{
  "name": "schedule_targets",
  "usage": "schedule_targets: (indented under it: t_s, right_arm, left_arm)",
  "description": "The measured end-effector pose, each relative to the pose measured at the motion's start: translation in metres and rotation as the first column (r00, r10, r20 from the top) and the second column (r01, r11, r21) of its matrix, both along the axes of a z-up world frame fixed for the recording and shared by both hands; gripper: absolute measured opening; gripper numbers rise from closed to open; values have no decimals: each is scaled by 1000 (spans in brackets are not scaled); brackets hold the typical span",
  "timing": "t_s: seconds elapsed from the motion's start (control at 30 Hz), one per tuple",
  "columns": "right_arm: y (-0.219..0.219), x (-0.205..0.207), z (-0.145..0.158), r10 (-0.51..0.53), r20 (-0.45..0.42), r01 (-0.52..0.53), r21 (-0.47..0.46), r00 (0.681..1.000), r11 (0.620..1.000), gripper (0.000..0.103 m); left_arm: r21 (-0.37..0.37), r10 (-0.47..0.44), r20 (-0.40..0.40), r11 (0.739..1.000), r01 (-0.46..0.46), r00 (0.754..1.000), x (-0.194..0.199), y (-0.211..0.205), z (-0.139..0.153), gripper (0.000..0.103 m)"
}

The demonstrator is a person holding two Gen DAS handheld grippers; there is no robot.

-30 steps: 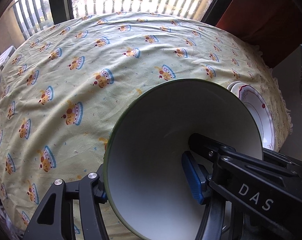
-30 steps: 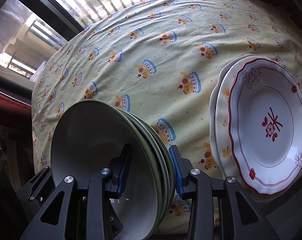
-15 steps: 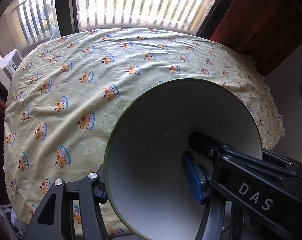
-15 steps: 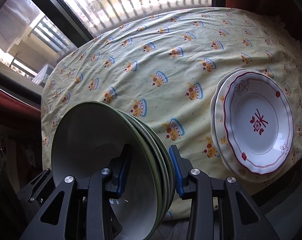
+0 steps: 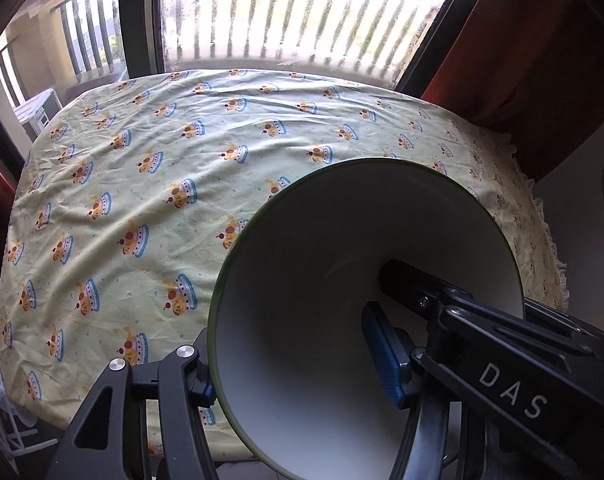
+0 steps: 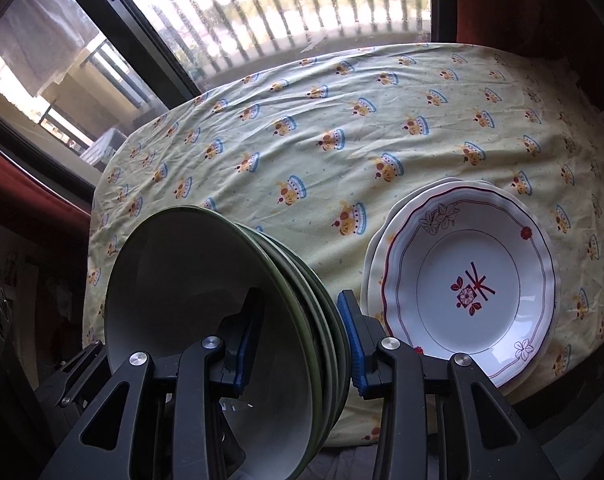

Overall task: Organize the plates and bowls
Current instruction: 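Carry the nested bowls over the red-rimmed plate stack with both grippers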

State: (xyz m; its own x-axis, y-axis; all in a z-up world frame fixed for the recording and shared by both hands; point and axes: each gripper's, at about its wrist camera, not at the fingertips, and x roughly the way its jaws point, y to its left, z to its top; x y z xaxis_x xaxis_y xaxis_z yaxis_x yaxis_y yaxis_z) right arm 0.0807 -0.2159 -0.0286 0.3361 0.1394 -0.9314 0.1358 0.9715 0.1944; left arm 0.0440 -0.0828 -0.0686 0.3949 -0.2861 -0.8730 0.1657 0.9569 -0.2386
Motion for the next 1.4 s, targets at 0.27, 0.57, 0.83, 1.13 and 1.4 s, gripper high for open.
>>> schedule_targets:
  t_s: [0.27, 0.57, 0.83, 1.13, 1.4]
  right_arm:
    - [-38, 1, 6, 37, 10, -37, 23, 999, 999, 41]
    - [-81, 1, 4, 49, 2, -49, 27, 999, 998, 41]
    - [-120, 2, -2, 68, -14, -68, 4, 998, 998, 41]
    - [-152, 7, -15, 93, -48, -94, -20, 995, 995, 41]
    - [-154, 24, -33, 138, -93, -140, -14, 986, 990, 41]
  left_arm:
    - [17, 31, 0, 999, -31, 1000, -1, -36, 3, 59]
    - [12, 49, -11, 999, -49, 999, -2, -78, -1, 59]
    - [-10, 68, -36, 998, -68, 997, 0, -114, -13, 59]
    - [-26, 98, -74, 995, -100, 992, 8, -142, -29, 59]
    - [-2, 146, -114, 989, -147, 983, 22, -142, -44, 58]
